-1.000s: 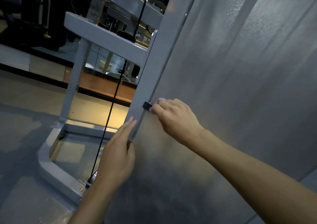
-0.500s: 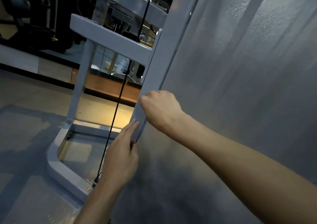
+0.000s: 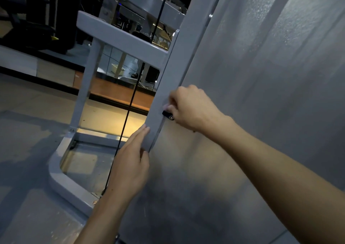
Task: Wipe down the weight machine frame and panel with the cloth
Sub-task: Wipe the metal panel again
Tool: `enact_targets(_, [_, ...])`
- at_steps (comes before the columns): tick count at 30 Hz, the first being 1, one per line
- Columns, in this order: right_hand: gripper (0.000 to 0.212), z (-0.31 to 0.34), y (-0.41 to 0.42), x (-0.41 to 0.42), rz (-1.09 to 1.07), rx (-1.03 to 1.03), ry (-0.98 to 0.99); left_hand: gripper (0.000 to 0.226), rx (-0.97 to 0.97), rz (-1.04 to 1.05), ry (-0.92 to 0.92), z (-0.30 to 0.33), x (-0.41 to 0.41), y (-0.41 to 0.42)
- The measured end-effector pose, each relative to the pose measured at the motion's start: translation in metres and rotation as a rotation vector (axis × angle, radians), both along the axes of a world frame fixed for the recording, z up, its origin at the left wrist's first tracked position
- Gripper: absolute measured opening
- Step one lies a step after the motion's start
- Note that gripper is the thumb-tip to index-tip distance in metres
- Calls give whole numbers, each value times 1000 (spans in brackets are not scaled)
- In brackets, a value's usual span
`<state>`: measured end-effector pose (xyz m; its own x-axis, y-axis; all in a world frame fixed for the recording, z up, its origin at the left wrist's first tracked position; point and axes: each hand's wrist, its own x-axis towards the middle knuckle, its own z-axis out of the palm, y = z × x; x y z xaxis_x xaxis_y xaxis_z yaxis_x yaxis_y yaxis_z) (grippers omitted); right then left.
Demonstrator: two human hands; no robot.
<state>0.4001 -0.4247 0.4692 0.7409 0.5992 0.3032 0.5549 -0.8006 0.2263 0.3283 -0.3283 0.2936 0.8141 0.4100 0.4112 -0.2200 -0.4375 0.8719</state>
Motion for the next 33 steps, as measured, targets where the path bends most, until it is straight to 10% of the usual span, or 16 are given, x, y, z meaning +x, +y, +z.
enact_targets(13, [13,-74,-61,21,201,69,-531,65,-3,-10,12,-3,1,7])
enact_targets(20, [25,-200,-55,23,387,-352,-314,62,23,17,-1,-8,0,17])
enact_targets(27, [20,-112,-47,27,261,0,-536,62,76,-25,59,-9,6,24])
enact_targets(33, [30,-277,-56,27,291,-334,-208,63,212,-101,231,-19,10,29])
